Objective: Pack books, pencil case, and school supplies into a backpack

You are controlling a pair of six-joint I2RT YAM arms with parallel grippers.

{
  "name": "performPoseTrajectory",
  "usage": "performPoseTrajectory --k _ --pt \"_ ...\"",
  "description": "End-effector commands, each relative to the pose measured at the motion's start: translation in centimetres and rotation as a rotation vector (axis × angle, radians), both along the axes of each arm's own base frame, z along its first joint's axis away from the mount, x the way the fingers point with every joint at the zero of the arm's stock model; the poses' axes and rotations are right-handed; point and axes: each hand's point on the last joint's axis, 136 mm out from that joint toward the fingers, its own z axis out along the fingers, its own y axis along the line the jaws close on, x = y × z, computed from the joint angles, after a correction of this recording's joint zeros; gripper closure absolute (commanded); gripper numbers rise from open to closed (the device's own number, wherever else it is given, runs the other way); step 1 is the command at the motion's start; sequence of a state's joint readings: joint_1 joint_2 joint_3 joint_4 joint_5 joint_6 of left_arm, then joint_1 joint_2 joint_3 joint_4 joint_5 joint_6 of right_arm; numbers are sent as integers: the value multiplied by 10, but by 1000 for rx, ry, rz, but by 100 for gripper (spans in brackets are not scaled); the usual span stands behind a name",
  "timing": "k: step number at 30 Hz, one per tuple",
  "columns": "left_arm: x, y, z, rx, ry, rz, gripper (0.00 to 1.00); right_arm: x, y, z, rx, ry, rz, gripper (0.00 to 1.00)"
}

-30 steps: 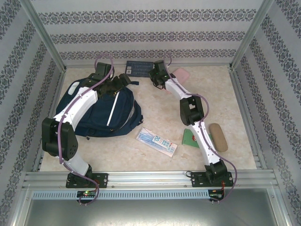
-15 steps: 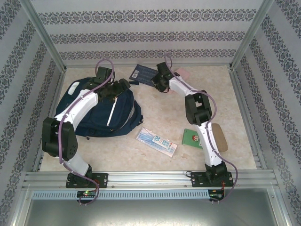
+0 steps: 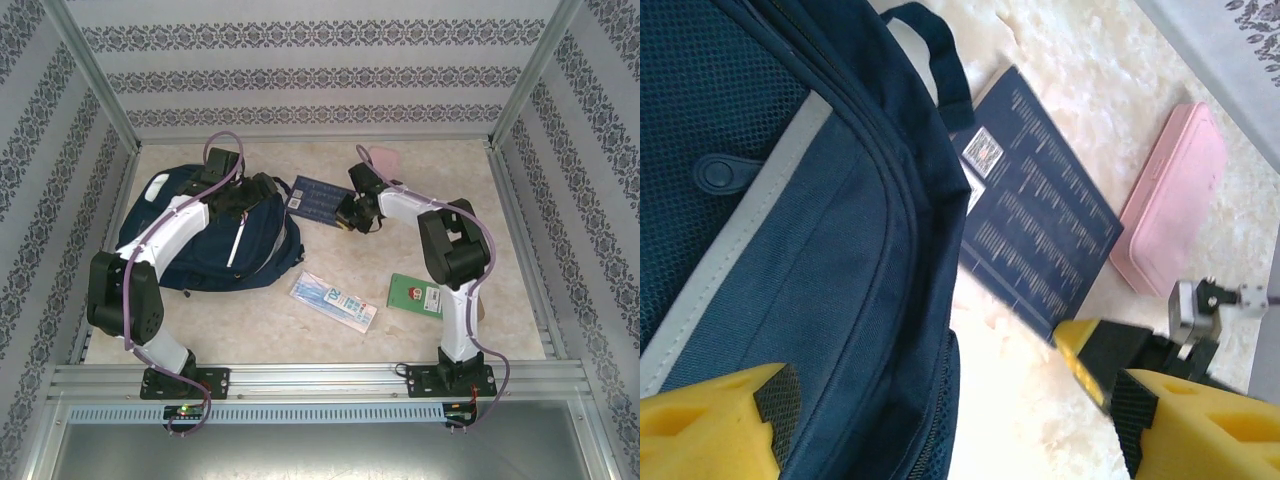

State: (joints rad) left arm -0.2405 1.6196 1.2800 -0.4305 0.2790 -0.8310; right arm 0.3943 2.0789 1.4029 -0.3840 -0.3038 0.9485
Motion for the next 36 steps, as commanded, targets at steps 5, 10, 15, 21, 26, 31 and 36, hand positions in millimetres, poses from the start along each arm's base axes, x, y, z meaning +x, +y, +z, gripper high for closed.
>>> performPoseTrajectory --k 5,10,15,21,26,31,36 --pt "3 -41 -13 11 -9 -104 20 -129 -33 -49 -117 268 153 100" --pt "-4 -91 -38 3 48 -199 24 -119 -20 -3 -70 91 262 100" --pt "-14 -125 -64 -30 114 -212 29 -87 -36 41 -129 -88 315 95" --pt "-19 -161 -83 -88 146 -235 35 -32 -55 56 -166 -193 326 85" --pt "-21 -178 -105 -103 199 -210 39 6 -57 44 -183 -196 355 63" --pt "-22 -178 -125 -90 242 -164 40 25 -63 24 -213 -174 369 59" --pt "-22 -171 -134 -39 266 -144 40 9 -70 3 -231 -112 374 61"
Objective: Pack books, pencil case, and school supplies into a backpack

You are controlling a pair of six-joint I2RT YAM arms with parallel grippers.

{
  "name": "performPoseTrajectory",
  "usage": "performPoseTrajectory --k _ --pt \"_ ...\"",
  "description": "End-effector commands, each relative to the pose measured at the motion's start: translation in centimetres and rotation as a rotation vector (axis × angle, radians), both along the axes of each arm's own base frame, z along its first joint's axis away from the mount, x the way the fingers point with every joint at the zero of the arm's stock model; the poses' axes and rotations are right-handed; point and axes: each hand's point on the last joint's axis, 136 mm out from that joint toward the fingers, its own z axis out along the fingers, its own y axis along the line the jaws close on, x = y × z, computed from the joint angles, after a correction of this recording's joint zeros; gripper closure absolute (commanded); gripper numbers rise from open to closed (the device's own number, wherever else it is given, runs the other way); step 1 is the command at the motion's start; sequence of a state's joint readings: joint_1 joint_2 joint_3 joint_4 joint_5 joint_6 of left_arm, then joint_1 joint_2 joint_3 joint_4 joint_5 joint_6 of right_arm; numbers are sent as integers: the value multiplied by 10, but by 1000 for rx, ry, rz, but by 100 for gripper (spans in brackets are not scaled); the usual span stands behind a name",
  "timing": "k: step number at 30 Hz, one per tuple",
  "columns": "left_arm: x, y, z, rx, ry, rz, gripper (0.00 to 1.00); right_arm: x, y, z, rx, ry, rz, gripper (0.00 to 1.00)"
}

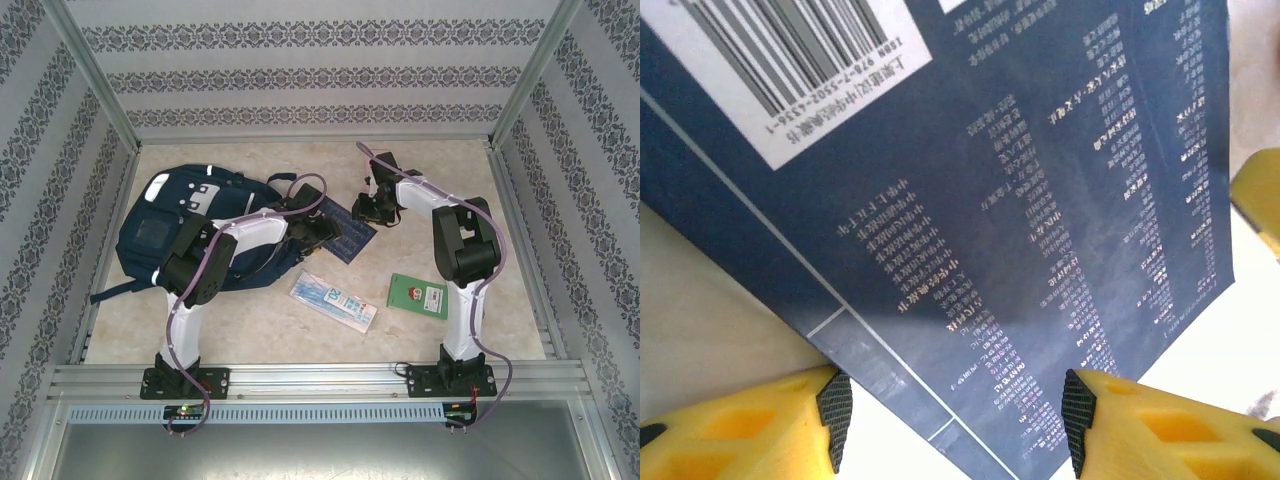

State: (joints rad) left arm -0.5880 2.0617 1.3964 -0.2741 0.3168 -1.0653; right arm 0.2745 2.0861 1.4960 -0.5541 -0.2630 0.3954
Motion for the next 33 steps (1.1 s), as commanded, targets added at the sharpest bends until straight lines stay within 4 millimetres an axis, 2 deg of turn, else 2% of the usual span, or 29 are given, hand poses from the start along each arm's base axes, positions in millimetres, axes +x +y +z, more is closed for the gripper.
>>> performPoseTrajectory --k 1,5,9,13,17,22,25,30,33 --pt "7 3 -3 47 1 36 40 -16 -10 -10 -39 43 7 62" --pt "6 9 -10 88 22 33 40 -49 -5 -19 -11 100 5 66" --pt "7 13 -11 114 23 27 40 -86 2 -16 3 127 14 66" --pt "7 18 -11 151 24 -11 40 -109 9 -12 35 147 16 65" --pt "7 22 -11 171 24 -50 39 -103 4 -8 8 114 10 63" --pt "4 19 -17 159 48 -98 40 -76 -1 1 -25 51 11 60" --pt "3 16 -20 151 59 -115 40 -65 -2 -2 -47 40 19 59" --pt "2 12 -28 139 91 -126 40 -67 2 -23 -37 94 29 59" --pt "3 1 -25 92 85 -137 40 -72 10 -28 7 113 30 61"
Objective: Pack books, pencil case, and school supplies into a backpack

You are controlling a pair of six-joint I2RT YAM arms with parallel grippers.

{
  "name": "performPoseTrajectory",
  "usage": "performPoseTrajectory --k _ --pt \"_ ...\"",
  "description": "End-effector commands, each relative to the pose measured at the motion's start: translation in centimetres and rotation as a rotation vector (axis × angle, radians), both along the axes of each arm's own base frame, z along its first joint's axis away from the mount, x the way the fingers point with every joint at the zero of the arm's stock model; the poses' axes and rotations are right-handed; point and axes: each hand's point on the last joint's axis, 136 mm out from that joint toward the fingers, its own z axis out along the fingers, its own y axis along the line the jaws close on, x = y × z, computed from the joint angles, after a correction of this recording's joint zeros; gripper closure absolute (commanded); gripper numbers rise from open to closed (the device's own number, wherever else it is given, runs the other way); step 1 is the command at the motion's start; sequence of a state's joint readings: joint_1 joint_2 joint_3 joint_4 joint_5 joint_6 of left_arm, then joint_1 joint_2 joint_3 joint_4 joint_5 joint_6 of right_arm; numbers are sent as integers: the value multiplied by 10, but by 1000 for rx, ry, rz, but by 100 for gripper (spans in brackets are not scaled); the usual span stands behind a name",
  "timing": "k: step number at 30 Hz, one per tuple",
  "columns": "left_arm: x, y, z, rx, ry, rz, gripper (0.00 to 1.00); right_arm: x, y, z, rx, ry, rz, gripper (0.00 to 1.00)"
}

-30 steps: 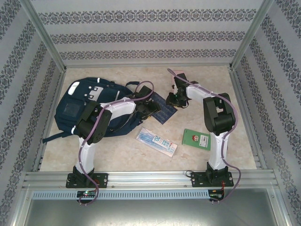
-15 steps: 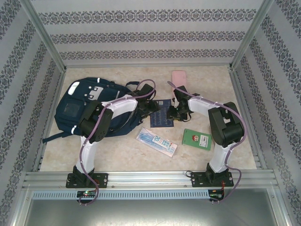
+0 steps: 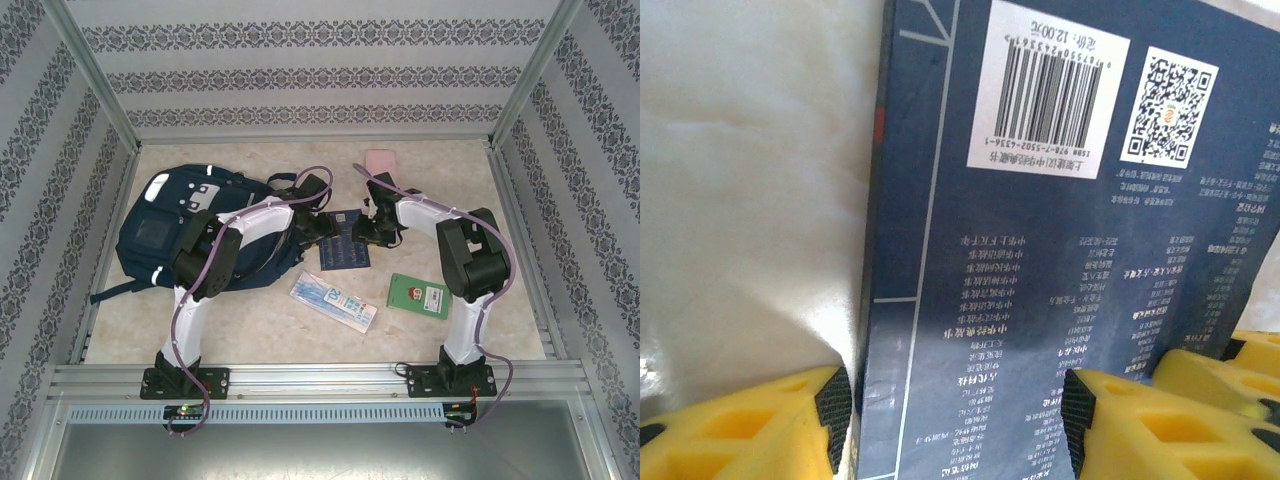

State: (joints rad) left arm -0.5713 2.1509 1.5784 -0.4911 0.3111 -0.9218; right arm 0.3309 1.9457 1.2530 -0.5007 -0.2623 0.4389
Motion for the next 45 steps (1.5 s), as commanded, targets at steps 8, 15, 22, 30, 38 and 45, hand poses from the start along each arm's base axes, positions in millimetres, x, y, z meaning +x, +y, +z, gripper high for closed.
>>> performPoseTrajectory --k 8,15,22,30,38,45 --pt "13 -72 48 -468 -78 -114 41 -14 18 -11 100 64 -5 63" --pt "17 -93 99 -725 -175 -157 42 -12 15 -3 133 52 -41 62" --pt "12 -88 87 -703 -158 -166 44 -10 11 -1 133 46 -55 62" --pt "-3 -78 62 -562 -94 -262 44 -9 6 -1 132 43 -67 61" --pt "-15 -57 42 -396 -66 -323 60 -8 3 1 129 38 -77 60" --pt "-1 -49 70 -418 -127 -305 98 3 -5 29 222 -26 -141 48"
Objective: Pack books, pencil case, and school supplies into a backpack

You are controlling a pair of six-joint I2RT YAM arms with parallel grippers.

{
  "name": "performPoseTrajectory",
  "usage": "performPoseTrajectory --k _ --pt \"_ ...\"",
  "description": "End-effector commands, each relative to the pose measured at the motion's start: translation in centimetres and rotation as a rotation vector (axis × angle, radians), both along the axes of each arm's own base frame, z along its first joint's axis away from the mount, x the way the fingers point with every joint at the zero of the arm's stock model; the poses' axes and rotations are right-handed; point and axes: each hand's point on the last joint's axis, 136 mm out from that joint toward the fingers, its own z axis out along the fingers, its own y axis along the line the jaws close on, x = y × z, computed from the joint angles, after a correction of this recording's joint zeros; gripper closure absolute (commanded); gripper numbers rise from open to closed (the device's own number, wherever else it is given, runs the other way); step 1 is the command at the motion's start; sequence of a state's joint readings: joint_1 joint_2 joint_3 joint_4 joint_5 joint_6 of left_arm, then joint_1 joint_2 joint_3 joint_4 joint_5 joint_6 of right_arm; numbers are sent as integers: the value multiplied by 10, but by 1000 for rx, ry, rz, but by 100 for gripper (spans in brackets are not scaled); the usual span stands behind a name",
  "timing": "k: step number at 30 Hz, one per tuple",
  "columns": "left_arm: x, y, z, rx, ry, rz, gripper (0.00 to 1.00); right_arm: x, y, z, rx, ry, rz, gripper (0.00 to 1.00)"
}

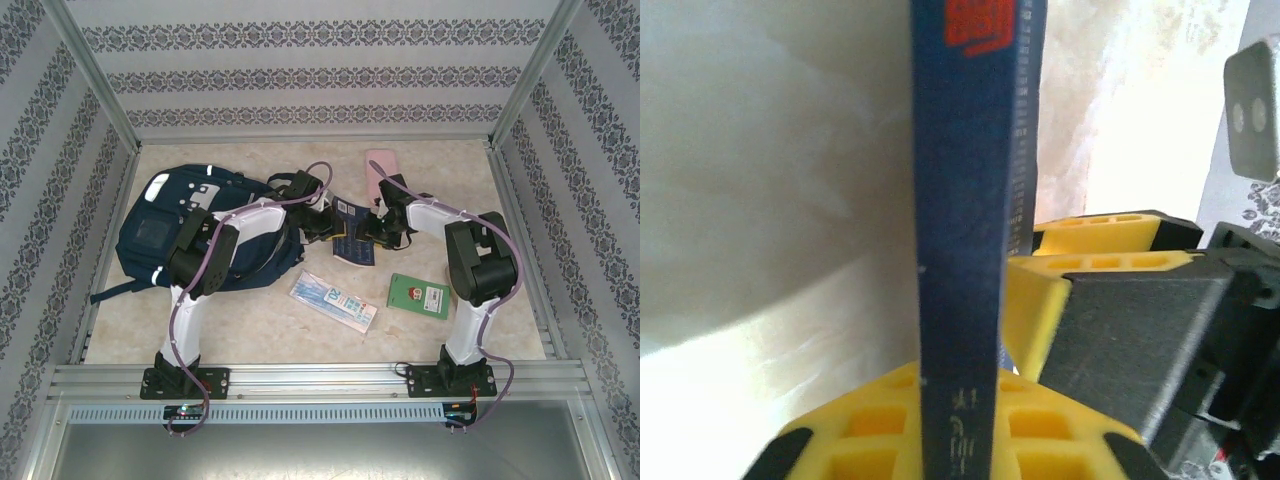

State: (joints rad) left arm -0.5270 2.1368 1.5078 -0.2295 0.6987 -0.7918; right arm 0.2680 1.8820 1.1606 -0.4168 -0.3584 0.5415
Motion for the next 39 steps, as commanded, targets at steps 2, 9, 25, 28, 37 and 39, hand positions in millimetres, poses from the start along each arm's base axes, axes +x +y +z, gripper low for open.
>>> performPoseTrajectory --k 2,9,25,28,37,39 --pt "6 -2 51 -91 -77 -37 100 10 4 34 186 -68 -59 44" --pt "21 10 117 -265 -162 -31 100 29 6 84 526 -162 -141 32" --pt "34 18 172 -462 -214 -16 100 64 30 167 1063 -252 -122 28" --pt "35 22 167 -448 -206 -10 100 62 30 170 1067 -261 -110 57" --pt "35 55 133 -247 -172 10 64 54 23 166 1029 -276 -115 100" --pt "34 75 124 -126 -174 23 53 52 23 166 1016 -284 -114 100"
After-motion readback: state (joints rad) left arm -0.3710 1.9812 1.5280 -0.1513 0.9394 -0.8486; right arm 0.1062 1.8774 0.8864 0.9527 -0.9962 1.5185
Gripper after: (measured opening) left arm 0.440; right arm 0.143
